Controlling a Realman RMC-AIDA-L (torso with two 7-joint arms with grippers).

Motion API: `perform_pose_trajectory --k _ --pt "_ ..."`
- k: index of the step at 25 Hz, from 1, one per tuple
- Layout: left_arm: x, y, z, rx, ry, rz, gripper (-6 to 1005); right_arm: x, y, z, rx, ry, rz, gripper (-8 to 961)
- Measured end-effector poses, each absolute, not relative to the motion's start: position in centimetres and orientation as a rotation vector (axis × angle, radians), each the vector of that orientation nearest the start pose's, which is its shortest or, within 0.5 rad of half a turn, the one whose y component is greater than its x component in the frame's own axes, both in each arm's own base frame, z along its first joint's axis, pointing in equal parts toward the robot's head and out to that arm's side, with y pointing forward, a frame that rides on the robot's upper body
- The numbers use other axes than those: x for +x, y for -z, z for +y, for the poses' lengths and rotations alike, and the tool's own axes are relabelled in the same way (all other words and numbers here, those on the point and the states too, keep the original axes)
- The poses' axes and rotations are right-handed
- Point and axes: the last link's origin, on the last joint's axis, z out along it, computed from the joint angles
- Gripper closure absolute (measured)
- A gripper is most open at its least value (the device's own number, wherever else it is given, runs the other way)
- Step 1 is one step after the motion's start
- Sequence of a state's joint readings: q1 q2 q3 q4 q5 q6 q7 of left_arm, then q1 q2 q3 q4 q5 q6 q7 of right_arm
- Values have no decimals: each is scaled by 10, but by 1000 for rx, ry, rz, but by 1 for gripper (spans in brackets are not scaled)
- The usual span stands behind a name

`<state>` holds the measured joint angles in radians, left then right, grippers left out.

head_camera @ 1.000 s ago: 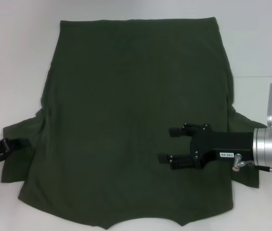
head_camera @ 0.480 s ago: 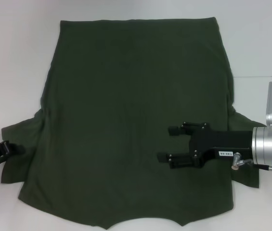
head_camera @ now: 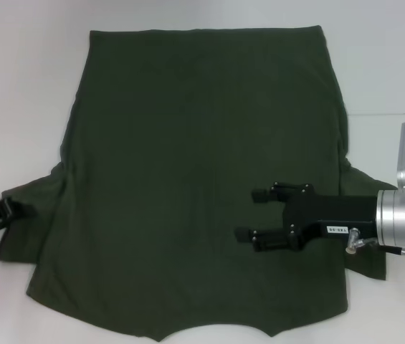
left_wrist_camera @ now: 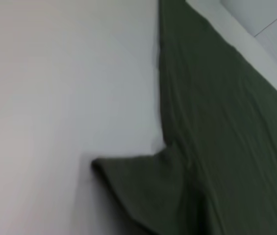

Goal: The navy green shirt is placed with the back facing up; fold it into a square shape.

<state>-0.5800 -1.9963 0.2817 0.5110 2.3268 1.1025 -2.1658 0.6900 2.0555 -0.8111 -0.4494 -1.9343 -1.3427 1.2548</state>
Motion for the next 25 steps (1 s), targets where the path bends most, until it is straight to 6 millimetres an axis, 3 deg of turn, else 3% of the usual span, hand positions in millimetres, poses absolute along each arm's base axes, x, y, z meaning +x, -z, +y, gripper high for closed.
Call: perform_pose_trajectory --k 10,16,25 --pt "-325 -92 397 -1859 603 -1716 992 238 37 365 -2758 -597 491 29" --pt "-292 -98 421 -1945 453 -1702 991 240 37 364 -2755 -597 504 29" --pt "-257 -109 444 -2000 257 -1662 989 241 37 363 -2754 -598 531 29"
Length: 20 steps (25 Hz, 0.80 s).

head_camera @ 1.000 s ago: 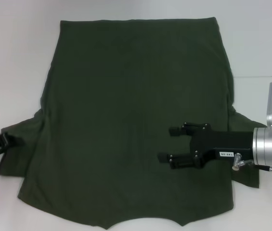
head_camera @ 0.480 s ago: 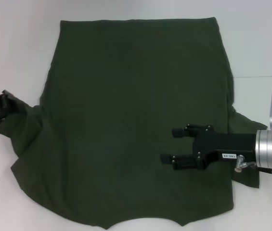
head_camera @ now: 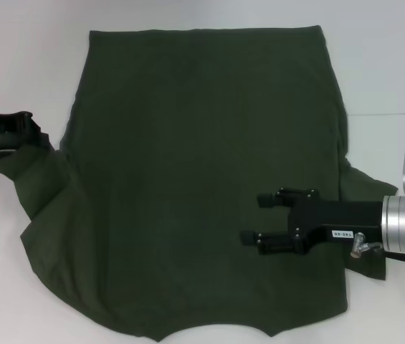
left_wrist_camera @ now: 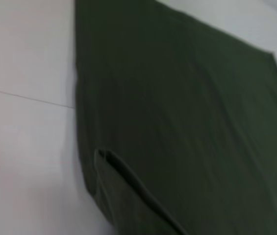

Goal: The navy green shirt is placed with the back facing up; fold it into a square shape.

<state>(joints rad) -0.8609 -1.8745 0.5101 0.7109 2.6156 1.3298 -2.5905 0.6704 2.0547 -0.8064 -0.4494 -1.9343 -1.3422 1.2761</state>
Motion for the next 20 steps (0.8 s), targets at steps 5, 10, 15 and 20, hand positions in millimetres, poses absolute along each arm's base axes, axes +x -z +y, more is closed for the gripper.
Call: perform_pose_trajectory --k 5,10,15,20 --pt "-255 -117 448 -1987 164 -1638 988 241 38 363 -2757 -596 535 29" --pt "-267 -131 446 -1931 127 -1641 987 241 38 363 -2758 -596 535 29" --pt "-271 -139 444 -1917 103 -1629 986 241 38 363 -2758 -595 534 28" --pt "-260 -138 449 -1943 98 -1628 985 241 38 363 -2758 -594 529 28"
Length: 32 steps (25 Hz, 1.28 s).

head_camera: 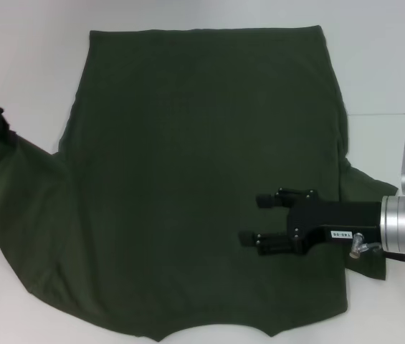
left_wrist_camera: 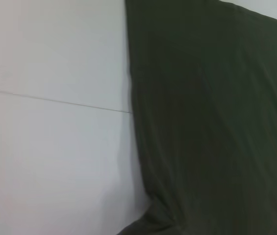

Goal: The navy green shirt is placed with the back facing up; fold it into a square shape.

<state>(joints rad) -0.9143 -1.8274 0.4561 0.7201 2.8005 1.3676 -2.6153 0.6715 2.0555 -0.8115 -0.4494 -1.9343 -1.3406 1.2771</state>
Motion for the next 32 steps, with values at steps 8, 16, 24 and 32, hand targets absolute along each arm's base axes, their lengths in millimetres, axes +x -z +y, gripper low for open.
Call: perform_pose_trajectory --k 8,16,24,32 --pt "-228 -98 459 -1993 119 -1743 983 240 39 363 -2760 -595 519 29" --pt "-212 -48 469 -1980 132 -1744 981 243 39 359 -2763 -598 530 29" --pt "-207 1 467 -1972 165 -1723 926 246 39 357 -2760 -597 542 29" --pt "-191 33 464 -2034 244 -1642 622 246 39 357 -2757 -594 543 28"
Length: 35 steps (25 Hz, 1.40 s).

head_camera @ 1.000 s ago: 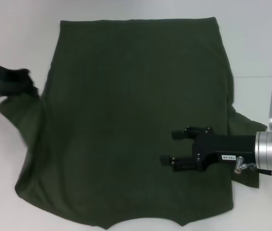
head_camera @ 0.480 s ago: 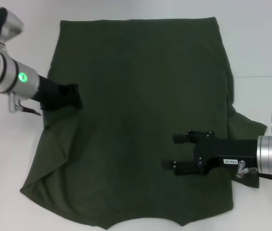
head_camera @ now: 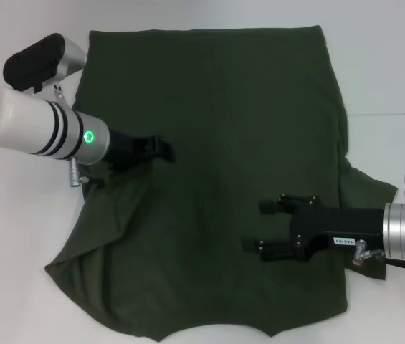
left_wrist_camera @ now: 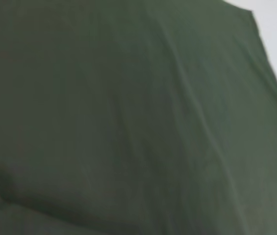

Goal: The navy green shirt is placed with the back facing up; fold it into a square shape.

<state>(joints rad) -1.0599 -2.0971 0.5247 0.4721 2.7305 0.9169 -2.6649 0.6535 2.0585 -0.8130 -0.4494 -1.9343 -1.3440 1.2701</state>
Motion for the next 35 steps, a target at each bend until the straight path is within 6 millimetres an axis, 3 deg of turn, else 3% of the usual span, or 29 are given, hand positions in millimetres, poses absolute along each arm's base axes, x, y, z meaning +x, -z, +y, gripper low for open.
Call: perform_pose_trajectory --k 6,16,21,27,35 --pt "-187 31 469 -2042 261 -1612 356 245 40 359 -2757 -595 545 28" --pt "-200 -1 473 -2018 115 -1608 168 245 40 358 -2754 -596 555 28" --pt "-195 3 468 -2048 132 -1643 175 247 40 357 -2751 -596 559 29" --pt "-205 8 464 -2055 116 -1598 175 248 39 358 -2749 -591 559 28" --pt "-218 -2 455 -2063 90 -1626 176 249 38 361 -2735 -574 564 28"
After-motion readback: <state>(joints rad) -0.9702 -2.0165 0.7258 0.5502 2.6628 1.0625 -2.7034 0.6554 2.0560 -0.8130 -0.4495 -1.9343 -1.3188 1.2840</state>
